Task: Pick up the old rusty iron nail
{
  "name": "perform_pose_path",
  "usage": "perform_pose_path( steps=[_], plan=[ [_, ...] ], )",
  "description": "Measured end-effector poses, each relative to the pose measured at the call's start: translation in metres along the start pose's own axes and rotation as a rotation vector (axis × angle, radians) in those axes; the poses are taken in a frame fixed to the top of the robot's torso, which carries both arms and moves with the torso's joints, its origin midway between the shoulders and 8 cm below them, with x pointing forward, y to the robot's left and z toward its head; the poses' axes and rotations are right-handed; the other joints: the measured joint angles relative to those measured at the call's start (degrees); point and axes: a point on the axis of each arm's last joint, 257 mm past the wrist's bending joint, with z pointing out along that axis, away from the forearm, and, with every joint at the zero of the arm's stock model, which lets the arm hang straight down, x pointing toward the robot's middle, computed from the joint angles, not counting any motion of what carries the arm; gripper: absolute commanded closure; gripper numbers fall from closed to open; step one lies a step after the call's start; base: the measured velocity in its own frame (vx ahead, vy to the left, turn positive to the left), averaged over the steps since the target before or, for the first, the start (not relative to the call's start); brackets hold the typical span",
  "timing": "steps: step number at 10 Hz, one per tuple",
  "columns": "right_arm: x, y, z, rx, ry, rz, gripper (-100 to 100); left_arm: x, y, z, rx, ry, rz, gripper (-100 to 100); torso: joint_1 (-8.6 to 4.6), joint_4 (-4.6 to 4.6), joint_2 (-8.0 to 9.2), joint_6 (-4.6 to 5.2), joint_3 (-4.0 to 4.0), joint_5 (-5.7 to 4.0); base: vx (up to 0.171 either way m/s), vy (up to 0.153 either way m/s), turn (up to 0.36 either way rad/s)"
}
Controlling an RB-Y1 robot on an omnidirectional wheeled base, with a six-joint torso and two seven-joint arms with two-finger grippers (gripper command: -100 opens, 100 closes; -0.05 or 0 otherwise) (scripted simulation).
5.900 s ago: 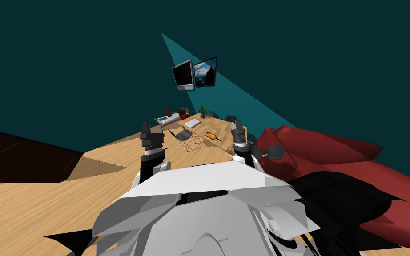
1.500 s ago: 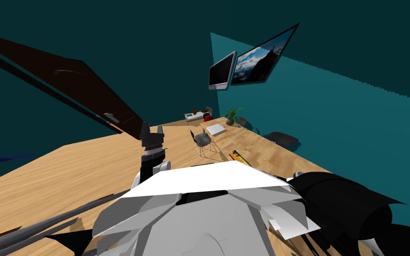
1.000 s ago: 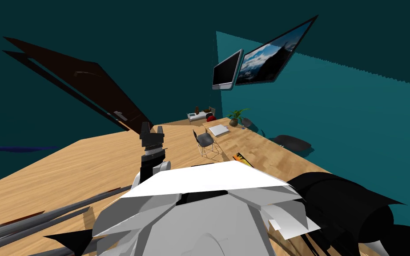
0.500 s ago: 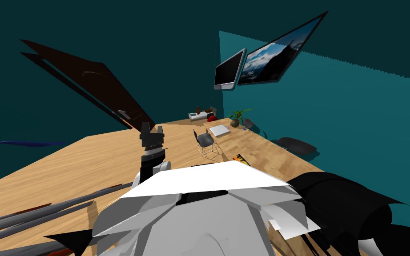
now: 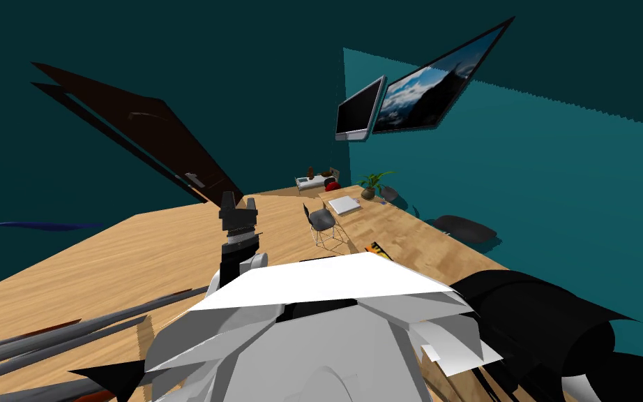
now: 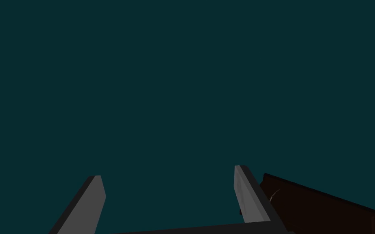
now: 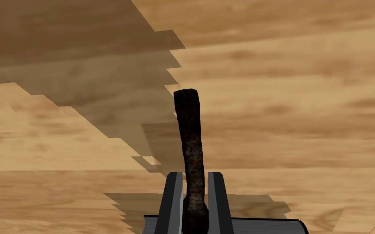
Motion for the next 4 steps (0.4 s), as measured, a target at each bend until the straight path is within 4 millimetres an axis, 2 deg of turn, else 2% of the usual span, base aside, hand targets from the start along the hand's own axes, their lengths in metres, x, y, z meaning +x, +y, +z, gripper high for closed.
perform_pose_path(
  steps=[1,3,4],
  plan=[
    [0.000,0.000,0.000,0.000,0.000,0.000,100,0.000,0.000,0.000,0.000,0.000,0.000,0,0.00,0.00,0.00,0.00,0.00,0.00,0.000,0.041,-0.126],
    [-0.007,-0.013,-0.012,0.002,-0.001,-0.018,100,0.000,0.000,0.000,0.000,0.000,0.000,0,0.28,0.00,0.05,0.05,0.02,0.08,-0.006,0.052,-0.081],
    [-0.007,-0.014,-0.013,0.000,-0.001,-0.018,0,0.000,0.000,0.000,0.000,0.000,0.000,0,0.18,0.01,0.03,0.01,0.02,0.04,-0.001,0.006,0.001]
  ],
)
